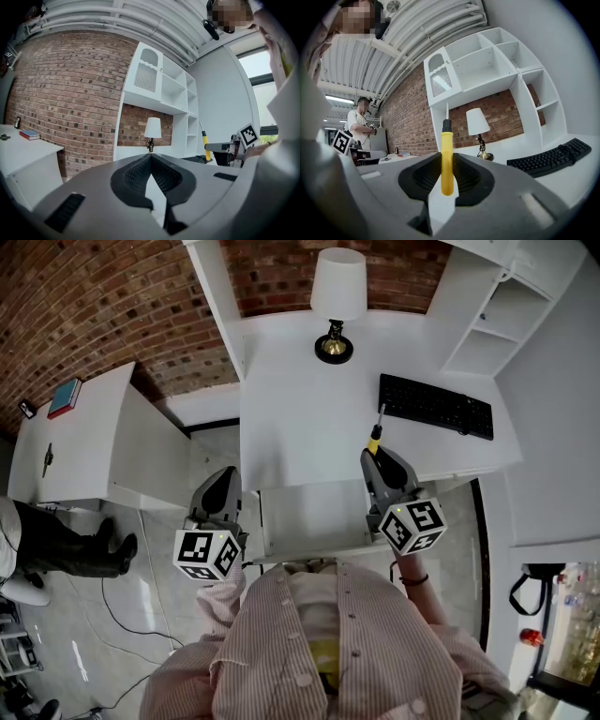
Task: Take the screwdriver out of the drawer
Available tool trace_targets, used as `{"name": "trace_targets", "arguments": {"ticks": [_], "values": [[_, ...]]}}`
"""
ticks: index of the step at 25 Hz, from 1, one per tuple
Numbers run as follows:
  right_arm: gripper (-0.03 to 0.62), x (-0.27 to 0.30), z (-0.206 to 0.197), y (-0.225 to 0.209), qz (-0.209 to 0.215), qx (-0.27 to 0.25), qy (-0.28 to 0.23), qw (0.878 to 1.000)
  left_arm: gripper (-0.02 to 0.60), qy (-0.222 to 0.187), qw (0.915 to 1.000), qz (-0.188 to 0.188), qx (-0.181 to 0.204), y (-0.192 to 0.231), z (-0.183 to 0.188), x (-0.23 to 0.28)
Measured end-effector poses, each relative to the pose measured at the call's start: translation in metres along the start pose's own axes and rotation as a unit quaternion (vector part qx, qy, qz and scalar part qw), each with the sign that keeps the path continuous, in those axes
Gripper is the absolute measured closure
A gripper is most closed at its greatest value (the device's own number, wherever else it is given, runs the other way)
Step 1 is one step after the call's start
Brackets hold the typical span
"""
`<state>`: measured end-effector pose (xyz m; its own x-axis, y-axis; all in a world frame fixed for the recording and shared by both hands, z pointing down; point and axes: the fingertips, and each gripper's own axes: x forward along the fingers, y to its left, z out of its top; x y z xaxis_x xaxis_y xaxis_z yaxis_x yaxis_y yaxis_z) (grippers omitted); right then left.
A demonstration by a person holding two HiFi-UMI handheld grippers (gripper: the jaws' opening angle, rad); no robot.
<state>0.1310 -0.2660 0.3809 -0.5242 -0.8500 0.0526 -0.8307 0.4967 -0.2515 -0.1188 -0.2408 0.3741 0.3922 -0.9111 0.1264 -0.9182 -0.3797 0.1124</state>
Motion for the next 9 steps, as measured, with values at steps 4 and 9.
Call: {"name": "trace_targets", "arguments": {"ticks": [4,9], "values": [[0.516,-0.0001,-0.003,0.0004,-0.001,0.001,0.004,1.0,0.583,0.001,1.0,0.001,-0.002,0.0011,-0.0012,-0.0012],[0.516,-0.0013,-0.0073,0.0012,0.002,0.006,0.008,1.0,0.583,0.004,1.0,0.004,-0.006,0.001,-0.0053,-0.003]]}}
